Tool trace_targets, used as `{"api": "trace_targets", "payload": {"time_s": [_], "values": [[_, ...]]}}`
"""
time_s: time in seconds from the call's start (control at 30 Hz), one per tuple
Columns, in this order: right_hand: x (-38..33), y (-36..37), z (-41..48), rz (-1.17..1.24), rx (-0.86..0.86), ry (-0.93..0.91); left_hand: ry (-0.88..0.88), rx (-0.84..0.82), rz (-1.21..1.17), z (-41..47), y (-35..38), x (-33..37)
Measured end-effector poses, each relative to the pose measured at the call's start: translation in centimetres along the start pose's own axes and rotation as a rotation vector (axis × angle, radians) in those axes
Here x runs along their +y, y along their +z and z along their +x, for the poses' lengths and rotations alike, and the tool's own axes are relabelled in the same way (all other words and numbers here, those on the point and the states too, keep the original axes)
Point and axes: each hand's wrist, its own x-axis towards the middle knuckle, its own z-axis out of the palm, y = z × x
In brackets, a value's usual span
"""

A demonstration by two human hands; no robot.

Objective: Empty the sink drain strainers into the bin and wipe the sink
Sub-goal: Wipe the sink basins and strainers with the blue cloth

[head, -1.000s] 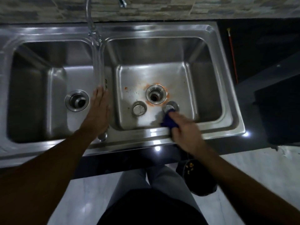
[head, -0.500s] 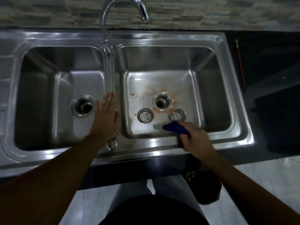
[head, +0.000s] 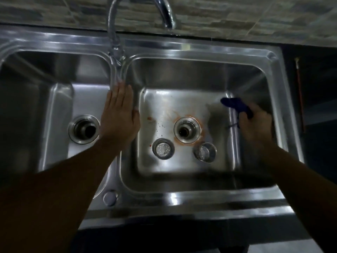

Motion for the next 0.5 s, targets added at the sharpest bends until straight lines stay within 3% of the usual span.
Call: {"api": "trace_targets", "payload": {"time_s": [0.07,0.17,0.2,0.3,0.37,0.5], "values": [[1.5,2.9,2.9,-0.077,-0.107,-0.014,-0.007,0.043,-0.024,0.0,0.4,0.1],[4.5,8.1,5.6,-0.352,-0.501,-0.012,-0.025,0.08,-0.046,0.4,0.9,0.0],[5.4,9.7,6.0,-0.43,-0.549,-0.042,-0.024,0.09,-0.045,0.4,1.1,0.0],[6.5,13.0,6.1,-0.517,-0.406,-0.103,-0.017,0.093,-0.041,0.4,1.6,-0.2],[4.9,15.0,6.0,-0.456,-0.312,-0.048,-0.017,0.081,-0.026,0.5,1.7,-0.3],[-4.0,21.2,4.7,-0.381,-0.339,-0.067,-0.019,0.071,-0.028,0.7,1.6,-0.3]]}}
